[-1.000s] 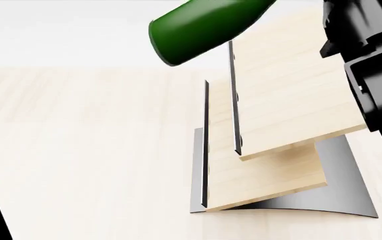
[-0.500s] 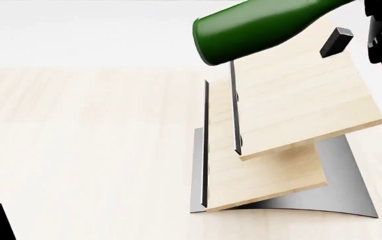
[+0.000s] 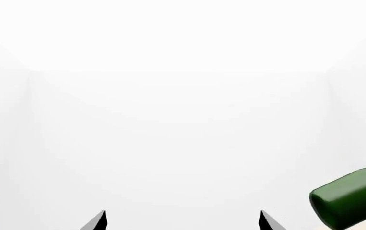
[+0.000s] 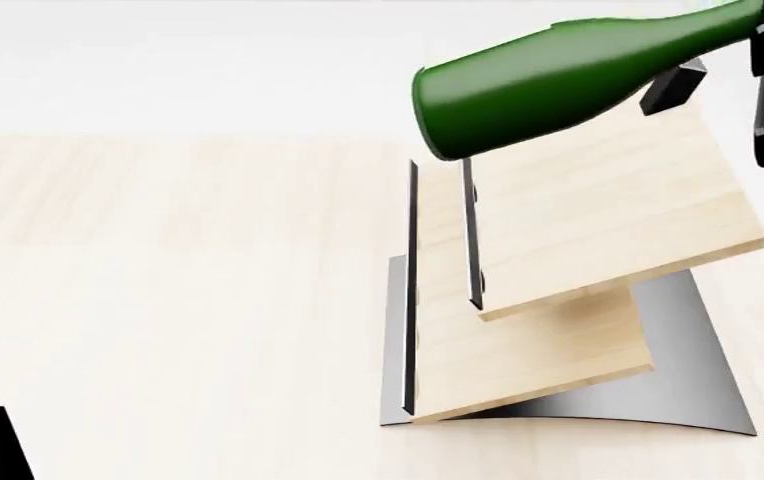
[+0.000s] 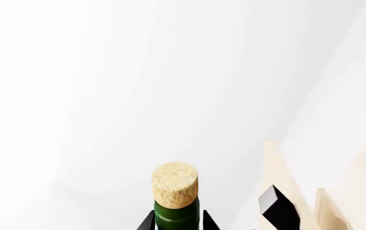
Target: Put the wine bottle on the wine rack.
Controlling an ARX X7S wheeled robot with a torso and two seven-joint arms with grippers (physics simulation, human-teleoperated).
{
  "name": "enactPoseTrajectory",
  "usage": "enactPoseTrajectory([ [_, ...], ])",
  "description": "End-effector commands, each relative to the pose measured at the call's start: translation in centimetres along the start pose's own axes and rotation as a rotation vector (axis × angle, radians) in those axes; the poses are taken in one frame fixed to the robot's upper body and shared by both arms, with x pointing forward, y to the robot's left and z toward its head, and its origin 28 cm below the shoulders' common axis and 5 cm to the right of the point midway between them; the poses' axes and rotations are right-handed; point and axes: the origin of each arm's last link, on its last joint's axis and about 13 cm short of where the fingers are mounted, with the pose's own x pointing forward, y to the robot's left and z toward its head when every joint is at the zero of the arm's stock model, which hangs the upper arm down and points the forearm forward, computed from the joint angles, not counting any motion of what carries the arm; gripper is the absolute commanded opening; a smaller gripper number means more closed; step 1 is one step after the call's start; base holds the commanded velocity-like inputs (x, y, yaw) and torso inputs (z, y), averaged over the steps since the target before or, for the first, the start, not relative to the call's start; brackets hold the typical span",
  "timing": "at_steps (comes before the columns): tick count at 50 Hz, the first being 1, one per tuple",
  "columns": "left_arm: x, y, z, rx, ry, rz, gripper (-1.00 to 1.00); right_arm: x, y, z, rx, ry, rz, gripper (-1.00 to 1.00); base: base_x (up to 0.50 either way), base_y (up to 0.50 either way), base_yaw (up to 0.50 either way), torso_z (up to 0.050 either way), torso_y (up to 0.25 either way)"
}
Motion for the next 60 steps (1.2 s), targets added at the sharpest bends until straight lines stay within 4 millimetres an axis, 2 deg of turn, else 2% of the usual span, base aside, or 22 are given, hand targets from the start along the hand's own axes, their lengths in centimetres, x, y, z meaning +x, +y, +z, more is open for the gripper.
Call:
enactPoseTrajectory([
  [1,0.0,0.0,-0.1,-0.001,-0.001,-0.001,1.00,-0.3,-0.3,0.8,-0.025,-0.016,0.028,-1.00,0.00,0.00,0.00,0.000,0.000],
  [30,-0.1,-0.1,-0.3,0.000,0.004,-0.005,1.00,-0.6,-1.6,1.0,-0.028,-0.019,0.003,-1.00,0.00,0.00,0.00,0.000,0.001],
  [60,-0.1,-0.1,-0.3,0.000,0.006,-0.006,1.00,-1.1,-1.8,1.4,-0.041,-0.021,0.007,-1.00,0.00,0.00,0.00,0.000,0.001],
])
